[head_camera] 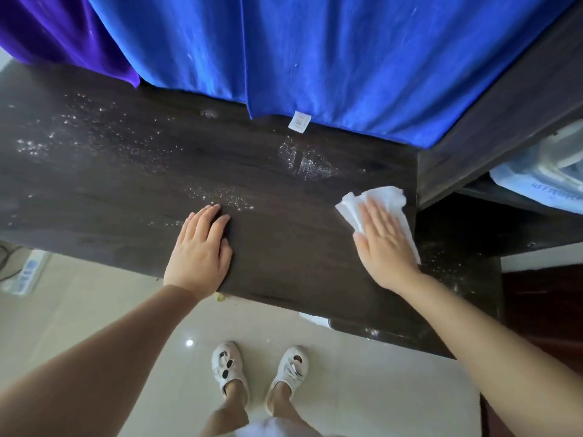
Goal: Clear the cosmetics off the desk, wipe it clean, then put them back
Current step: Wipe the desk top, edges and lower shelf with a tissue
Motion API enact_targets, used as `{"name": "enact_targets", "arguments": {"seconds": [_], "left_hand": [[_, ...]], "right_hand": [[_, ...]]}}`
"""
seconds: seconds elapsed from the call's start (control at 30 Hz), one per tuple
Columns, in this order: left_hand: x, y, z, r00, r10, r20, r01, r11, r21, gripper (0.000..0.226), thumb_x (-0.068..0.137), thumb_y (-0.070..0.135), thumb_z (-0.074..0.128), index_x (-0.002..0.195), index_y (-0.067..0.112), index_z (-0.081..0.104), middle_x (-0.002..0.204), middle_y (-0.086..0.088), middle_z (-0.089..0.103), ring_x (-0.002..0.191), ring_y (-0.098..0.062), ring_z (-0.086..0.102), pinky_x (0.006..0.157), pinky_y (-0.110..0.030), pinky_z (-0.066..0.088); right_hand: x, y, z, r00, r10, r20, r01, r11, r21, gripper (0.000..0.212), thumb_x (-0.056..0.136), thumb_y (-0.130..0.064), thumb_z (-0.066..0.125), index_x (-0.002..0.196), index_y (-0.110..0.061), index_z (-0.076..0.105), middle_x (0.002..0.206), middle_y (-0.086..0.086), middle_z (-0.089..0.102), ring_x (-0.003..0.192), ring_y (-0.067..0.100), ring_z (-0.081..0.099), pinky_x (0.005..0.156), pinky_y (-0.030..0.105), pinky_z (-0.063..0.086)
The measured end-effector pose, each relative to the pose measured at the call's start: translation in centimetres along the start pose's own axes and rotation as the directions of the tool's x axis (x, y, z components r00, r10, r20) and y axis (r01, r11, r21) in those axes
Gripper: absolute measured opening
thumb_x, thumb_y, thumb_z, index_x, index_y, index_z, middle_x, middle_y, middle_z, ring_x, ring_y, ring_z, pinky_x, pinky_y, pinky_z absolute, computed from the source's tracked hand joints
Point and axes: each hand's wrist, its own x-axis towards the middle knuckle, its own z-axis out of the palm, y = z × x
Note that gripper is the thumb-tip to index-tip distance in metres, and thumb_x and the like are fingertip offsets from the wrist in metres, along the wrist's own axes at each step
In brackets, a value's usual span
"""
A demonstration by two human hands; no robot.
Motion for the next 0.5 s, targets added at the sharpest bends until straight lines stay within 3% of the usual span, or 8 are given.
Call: {"name": "enact_targets", "arguments": {"seconds": [0.13, 0.27, 0.33, 0.4, 0.5], "left_hand": [[0.0, -0.1, 0.1, 1.000, -0.007, 0.004, 0.007, 1.000, 0.002, 0.045, 0.087, 0.022, 0.031, 0.120, -0.001, 0.051, 0.132, -0.022, 0.047, 0.121, -0.037, 0.039, 0.109, -0.049, 0.026], [0.1, -0.2, 0.2, 1.000, -0.014, 0.020, 0.014, 1.000, 0.004, 0.045, 0.088, 0.022, 0.031, 0.121, -0.001, 0.050, 0.133, -0.021, 0.046, 0.123, -0.039, 0.040, 0.109, -0.050, 0.027], [0.1, -0.3, 0.3, 1.000, -0.017, 0.026, 0.017, 1.000, 0.003, 0.044, 0.088, 0.022, 0.030, 0.121, 0.000, 0.050, 0.134, -0.021, 0.046, 0.123, -0.039, 0.040, 0.109, -0.050, 0.027], [0.1, -0.2, 0.3, 0.999, -0.026, 0.031, 0.026, 1.000, 0.003, 0.045, 0.088, 0.022, 0.030, 0.122, 0.000, 0.049, 0.134, -0.020, 0.046, 0.124, -0.039, 0.040, 0.110, -0.049, 0.026], [0.1, -0.2, 0.2, 0.999, -0.032, 0.028, 0.033, 0.999, -0.014, 0.046, 0.088, 0.022, 0.029, 0.123, 0.000, 0.049, 0.134, -0.019, 0.046, 0.126, -0.037, 0.039, 0.111, -0.046, 0.023]], "right_hand": [[5.9, 2.4, -2.0, 0.939, 0.328, -0.104, -0.327, 0.945, 0.019, 0.057, 0.098, -0.031, 0.020, 0.145, 0.000, 0.011, 0.156, 0.018, 0.008, 0.144, 0.031, 0.011, 0.118, 0.043, 0.011], [12.0, 0.0, -2.6, 0.883, 0.462, -0.084, -0.455, 0.886, 0.086, 0.059, 0.099, -0.033, 0.019, 0.146, -0.002, 0.003, 0.157, 0.015, 0.001, 0.145, 0.026, 0.000, 0.118, 0.044, 0.005], [12.7, -4.0, -1.7, 0.953, 0.298, -0.050, -0.293, 0.952, 0.092, 0.059, 0.099, -0.034, 0.018, 0.146, -0.005, -0.003, 0.158, 0.013, -0.001, 0.145, 0.024, -0.001, 0.118, 0.043, 0.003], [11.0, -8.8, -0.5, 1.000, -0.007, -0.020, 0.008, 0.999, 0.050, 0.059, 0.098, -0.033, 0.020, 0.147, -0.007, -0.002, 0.158, 0.012, 0.004, 0.145, 0.024, 0.006, 0.118, 0.042, 0.004], [5.8, -11.4, 0.5, 0.888, -0.458, 0.043, 0.458, 0.889, 0.010, 0.058, 0.096, -0.038, 0.021, 0.146, -0.010, 0.016, 0.156, 0.007, 0.017, 0.144, 0.022, 0.014, 0.117, 0.042, 0.007]]}}
